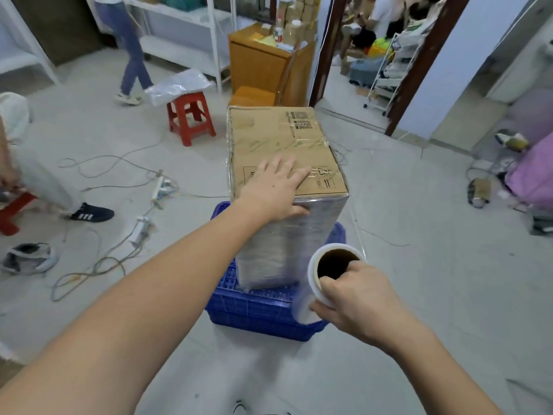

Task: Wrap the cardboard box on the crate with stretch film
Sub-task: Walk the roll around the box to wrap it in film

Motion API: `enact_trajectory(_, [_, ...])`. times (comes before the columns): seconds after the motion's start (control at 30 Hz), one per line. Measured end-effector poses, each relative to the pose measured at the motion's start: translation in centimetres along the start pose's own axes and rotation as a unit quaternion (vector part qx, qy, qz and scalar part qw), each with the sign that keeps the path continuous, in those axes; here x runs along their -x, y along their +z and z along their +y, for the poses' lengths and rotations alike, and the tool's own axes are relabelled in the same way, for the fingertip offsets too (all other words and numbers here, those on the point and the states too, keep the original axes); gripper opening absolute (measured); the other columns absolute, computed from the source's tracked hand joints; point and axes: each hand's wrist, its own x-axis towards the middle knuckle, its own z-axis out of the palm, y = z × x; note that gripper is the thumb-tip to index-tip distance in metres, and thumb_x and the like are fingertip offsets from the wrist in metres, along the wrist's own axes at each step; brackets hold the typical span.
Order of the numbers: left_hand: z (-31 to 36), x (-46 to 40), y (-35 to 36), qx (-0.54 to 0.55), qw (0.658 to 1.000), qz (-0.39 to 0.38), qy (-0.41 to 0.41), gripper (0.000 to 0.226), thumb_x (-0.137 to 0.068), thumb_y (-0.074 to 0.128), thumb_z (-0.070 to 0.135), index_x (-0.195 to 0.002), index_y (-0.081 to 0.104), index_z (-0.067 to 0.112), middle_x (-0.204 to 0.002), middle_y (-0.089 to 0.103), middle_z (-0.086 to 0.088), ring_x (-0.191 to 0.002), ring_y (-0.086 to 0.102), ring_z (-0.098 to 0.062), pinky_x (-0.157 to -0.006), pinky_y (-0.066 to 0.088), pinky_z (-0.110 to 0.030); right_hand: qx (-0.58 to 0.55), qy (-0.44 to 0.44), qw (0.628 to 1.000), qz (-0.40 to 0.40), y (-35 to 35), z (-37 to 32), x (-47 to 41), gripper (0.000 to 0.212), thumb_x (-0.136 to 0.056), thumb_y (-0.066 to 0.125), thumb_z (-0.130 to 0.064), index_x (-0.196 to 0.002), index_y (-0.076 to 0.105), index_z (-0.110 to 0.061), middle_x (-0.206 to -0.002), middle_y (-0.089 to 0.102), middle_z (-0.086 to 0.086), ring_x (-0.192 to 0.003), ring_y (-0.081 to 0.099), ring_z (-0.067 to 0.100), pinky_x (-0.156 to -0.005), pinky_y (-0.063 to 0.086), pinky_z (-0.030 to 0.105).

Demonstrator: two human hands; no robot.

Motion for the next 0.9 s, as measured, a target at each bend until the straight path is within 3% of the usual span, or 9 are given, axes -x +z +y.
enact_trajectory(0.13, [0.6,0.2,-0.2,0.002,1.000,-0.004,-0.006,0.102,-0.088,0.045,0.083,-0.164,-0.004,0.034,-0.172,0.000,-0.010,-0.158,0.000,-0.037,-0.127,0.006,-0.056,-0.029,-0.043,0.999,0.001,-0.8,-0.5,0.3,0.050,-0.065,0.067,-0.063,-0.058,0.038,-0.023,-0.045,0.033,-0.009,-0.050,0.039,0.016,-0.048,0.021,0.025])
enact_trajectory(0.27, [0.5,0.6,-0.2,0.002,1.000,-0.002,-0.009,0.103,-0.088,0.045,0.083,-0.164,-0.004,0.034,-0.172,-0.001,-0.010,-0.158,-0.001,-0.037,-0.127,0.006,-0.056,-0.056,-0.118,0.991,0.017,-1.3,-1.6,0.0,0.056,-0.067,0.071,-0.058,-0.063,0.027,-0.024,-0.052,0.025,-0.010,-0.057,0.030,0.015,-0.052,0.022,0.025])
enact_trajectory(0.43, [0.7,0.6,-0.2,-0.005,1.000,-0.001,-0.012,0.102,-0.088,0.044,0.083,-0.164,-0.005,0.035,-0.173,-0.001,-0.010,-0.158,-0.001,-0.037,-0.128,0.003,-0.054,-0.082,-0.140,0.987,0.022,-1.2,-2.5,-1.3,0.055,-0.065,0.072,-0.054,-0.061,0.027,-0.022,-0.051,0.024,-0.008,-0.055,0.032,0.017,-0.053,0.020,0.024])
enact_trajectory(0.57, [0.8,0.7,-0.2,-0.006,1.000,0.001,-0.014,0.102,-0.087,0.044,0.084,-0.164,-0.004,0.035,-0.173,0.000,-0.009,-0.158,0.000,-0.036,-0.128,0.003,-0.053,-0.117,-0.178,0.977,0.005,0.5,-3.2,-2.1,0.048,-0.069,0.071,-0.045,-0.063,0.030,-0.021,-0.050,0.030,-0.006,-0.054,0.035,0.021,-0.050,0.030,0.026])
enact_trajectory(0.73, [1.0,0.7,-0.1,-0.009,1.000,0.001,-0.018,0.103,-0.087,0.044,0.085,-0.163,-0.004,0.036,-0.173,0.000,-0.008,-0.158,0.001,-0.035,-0.128,0.004,-0.054,-0.106,-0.211,0.972,-0.005,2.3,-3.3,-2.4,0.028,-0.076,0.064,-0.042,-0.064,0.050,-0.021,-0.050,0.043,-0.005,-0.054,0.038,0.023,-0.056,0.040,0.029])
enact_trajectory(0.9, [0.9,0.9,-0.2,-0.009,1.000,-0.001,-0.017,0.104,-0.086,0.045,0.085,-0.163,-0.004,0.036,-0.173,0.002,-0.008,-0.158,0.002,-0.035,-0.128,0.004,-0.054,-0.079,-0.192,0.978,-0.004,1.8,-3.4,-2.6,0.028,-0.071,0.070,-0.047,-0.063,0.058,-0.022,-0.049,0.048,-0.006,-0.053,0.046,0.020,-0.058,0.024,0.025])
